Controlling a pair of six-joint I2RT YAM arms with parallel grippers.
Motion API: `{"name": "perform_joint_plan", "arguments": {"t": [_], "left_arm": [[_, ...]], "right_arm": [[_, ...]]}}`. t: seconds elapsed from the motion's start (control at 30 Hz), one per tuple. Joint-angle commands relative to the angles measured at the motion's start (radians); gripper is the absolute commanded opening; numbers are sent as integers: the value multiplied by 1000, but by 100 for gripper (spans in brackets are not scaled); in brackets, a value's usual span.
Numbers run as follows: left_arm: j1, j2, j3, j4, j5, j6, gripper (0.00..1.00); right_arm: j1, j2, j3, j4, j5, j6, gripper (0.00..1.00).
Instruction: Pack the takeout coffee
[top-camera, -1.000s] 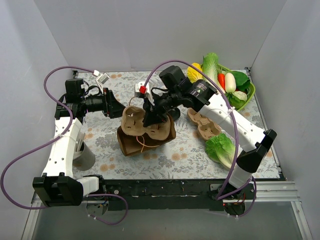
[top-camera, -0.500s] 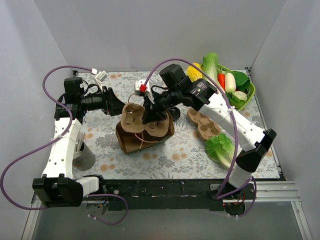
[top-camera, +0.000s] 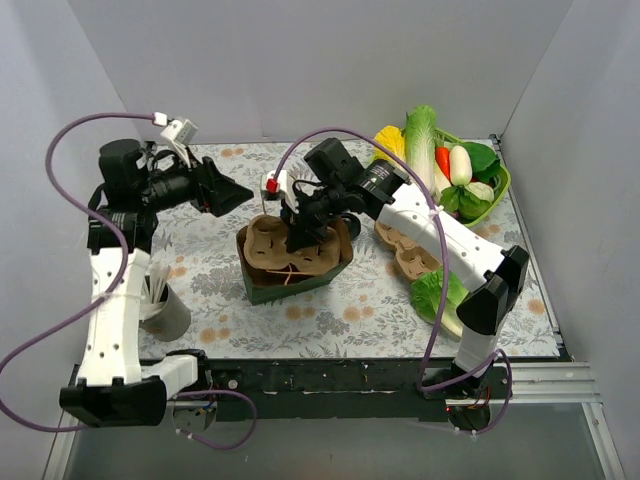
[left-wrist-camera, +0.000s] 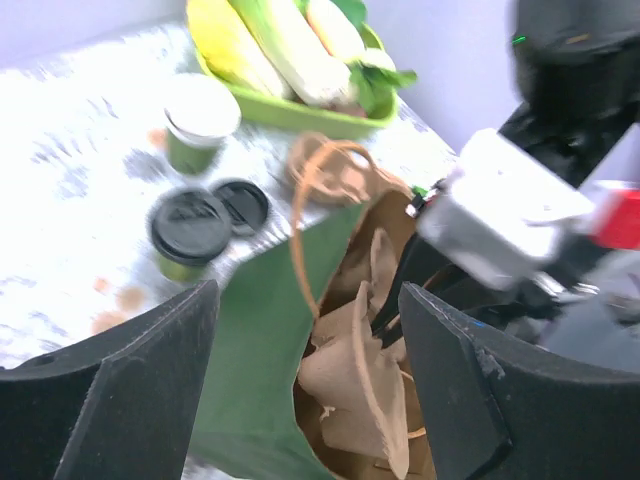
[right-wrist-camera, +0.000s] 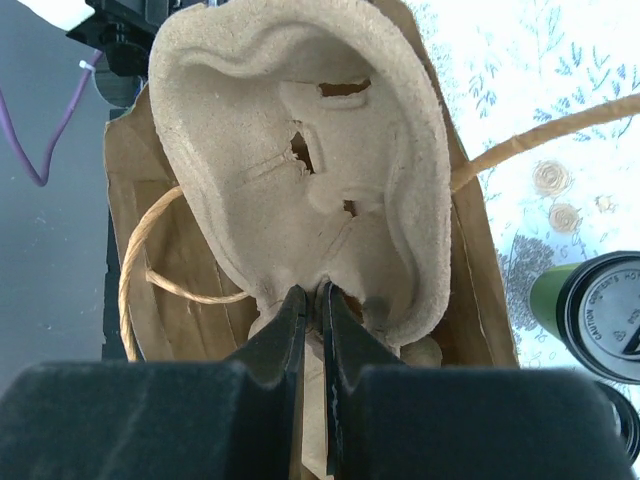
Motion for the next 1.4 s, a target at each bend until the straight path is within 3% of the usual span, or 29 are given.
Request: {"name": "perform_joint_plan", "arguments": {"t": [0.0, 0.07, 0.13, 0.17, 0.2, 0.27, 0.53, 0.67, 0.8, 0.87, 0.97, 1.03, 1.1, 1.2, 1.3, 1.37], "left_arm": [[-2, -161, 134, -58, -99, 201, 72], [-2, -150, 236, -178, 2, 410, 72], [-2, -123, 295, -418, 65, 572, 71], [-2, -95, 333, -500, 108, 729, 70], [-2, -81, 341, -631, 120, 785, 70], [-2, -63, 342, -709, 157, 872, 68], [-32, -41, 217, -701, 312, 952, 65], [-65, -44, 146, -614, 283, 962, 63], [-151, -18, 141, -452, 190, 872, 62], [-163, 44, 201, -299, 127, 682, 61], [-169, 139, 337, -226, 123, 571, 58], [-177, 163, 394, -264, 128, 617, 57], [-180, 183, 474, -454, 102, 840, 57], [-200, 169, 467, -641, 73, 1015, 59], [-259, 135, 341, -634, 38, 990, 59], [-318, 124, 274, -483, -22, 888, 59]], "right_arm": [[-16, 8, 13, -53, -7, -2, 1], [-23, 14, 13, -63, -4, 4, 1], [-31, 25, 36, -82, -10, 11, 1], [-33, 42, 59, -99, -11, 3, 1], [-33, 51, 79, -113, -10, -2, 1], [-37, 75, 134, -156, 2, 3, 1], [-48, 65, 145, -148, -25, 101, 1], [-49, 71, 151, -144, -18, 104, 1], [-53, 77, 136, -136, -8, 110, 1], [-65, 83, 128, -124, -7, 126, 1], [-83, 97, 129, -119, -8, 132, 1], [-94, 103, 134, -121, -7, 132, 1], [-105, 111, 126, -122, -17, 136, 1], [-134, 120, 103, -118, -33, 147, 1], [-154, 138, 116, -110, -45, 155, 1], [-158, 151, 128, -106, -47, 159, 1]]}}
